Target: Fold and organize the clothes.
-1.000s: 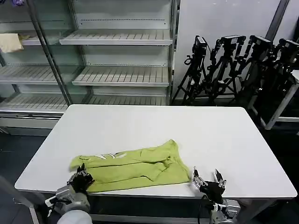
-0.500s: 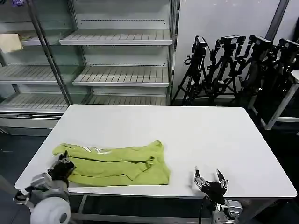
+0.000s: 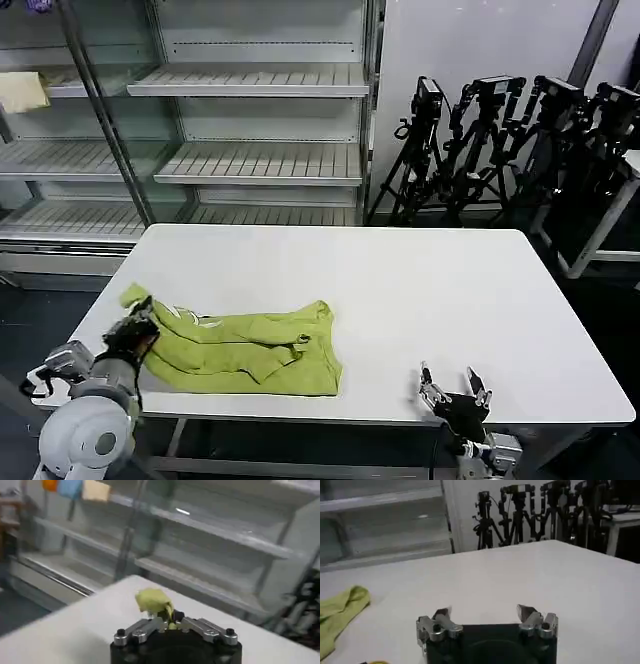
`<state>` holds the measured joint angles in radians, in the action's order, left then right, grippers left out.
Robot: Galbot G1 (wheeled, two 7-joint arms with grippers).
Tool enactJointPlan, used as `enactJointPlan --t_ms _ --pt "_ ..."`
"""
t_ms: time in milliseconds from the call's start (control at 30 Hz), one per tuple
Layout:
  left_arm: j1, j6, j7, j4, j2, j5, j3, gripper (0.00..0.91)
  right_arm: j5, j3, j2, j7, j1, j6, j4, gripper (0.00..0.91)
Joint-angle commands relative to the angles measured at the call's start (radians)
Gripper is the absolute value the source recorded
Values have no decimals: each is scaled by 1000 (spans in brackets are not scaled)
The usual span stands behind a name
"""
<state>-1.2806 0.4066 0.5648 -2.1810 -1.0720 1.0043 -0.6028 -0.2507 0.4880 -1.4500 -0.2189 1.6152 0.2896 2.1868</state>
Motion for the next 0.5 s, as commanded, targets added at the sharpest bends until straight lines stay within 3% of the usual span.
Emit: enactJointPlan --t_ms 33,500 --pt "45 25 -24 -115 -76 218 140 111 3 7 -6 2 9 -4 -5 907" --pt "105 3 -58 19 -175 23 423 121 7 25 -21 2 17 -9 -13 907"
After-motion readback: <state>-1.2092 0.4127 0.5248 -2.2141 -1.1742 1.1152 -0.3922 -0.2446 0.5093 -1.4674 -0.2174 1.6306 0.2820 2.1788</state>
